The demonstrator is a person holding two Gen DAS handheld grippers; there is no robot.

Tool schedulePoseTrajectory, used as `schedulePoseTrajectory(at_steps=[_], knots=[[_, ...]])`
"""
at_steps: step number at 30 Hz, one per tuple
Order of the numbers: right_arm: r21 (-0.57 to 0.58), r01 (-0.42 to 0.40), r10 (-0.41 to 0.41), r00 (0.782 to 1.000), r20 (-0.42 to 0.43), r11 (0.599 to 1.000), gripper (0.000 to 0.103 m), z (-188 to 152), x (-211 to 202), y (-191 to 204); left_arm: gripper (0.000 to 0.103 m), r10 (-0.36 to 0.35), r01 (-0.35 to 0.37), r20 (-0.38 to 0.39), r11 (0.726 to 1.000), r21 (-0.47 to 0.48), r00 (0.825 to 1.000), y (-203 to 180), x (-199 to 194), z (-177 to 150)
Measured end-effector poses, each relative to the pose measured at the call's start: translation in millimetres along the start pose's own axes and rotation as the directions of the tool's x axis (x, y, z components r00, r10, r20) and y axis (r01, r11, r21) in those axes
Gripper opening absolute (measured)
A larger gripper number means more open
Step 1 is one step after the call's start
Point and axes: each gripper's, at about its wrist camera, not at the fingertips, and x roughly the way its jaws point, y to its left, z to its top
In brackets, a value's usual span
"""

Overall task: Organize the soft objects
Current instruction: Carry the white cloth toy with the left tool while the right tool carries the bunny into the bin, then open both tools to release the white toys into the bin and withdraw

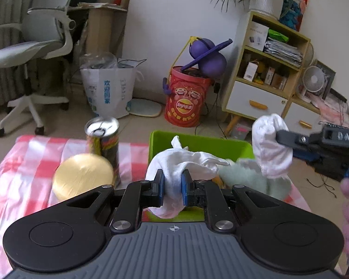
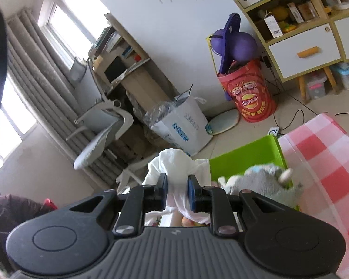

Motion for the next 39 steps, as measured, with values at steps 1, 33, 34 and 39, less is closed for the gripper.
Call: schedulePoseTrajectory(at_steps=[1, 33, 34, 39], knots=[[0.006, 0.009, -0.009, 1.000, 0.004, 1.000, 0.011, 3.0, 6.7, -6.3, 0.012, 0.003, -0.003, 0.005, 1.000, -0.003, 1.000, -2.6, 10.7, 5.4], [0.090, 0.068, -0.065, 0.997, -0.031, 0.994, 0.058, 10.7, -0.4, -35.5, 0.069, -0.038, 0.038, -0.074, 0.999, -0.004, 0.997, -12.7, 40.9, 2.7], [0.065, 0.088, -0.085, 0.996, -0.037, 0.994, 0.058, 8.9, -6.9, -31.8, 0.070, -0.039, 0.039, -0.081, 0.999, -0.004, 0.996, -11.4, 34.1, 0.1], [0.008, 0.178, -0.177, 0.981, -0.085, 0.984, 0.059, 0.6, -31.6, -23.6, 0.081, -0.039, 0.037, -0.095, 0.999, -0.020, 0.995, -2.7, 1.0, -14.0]])
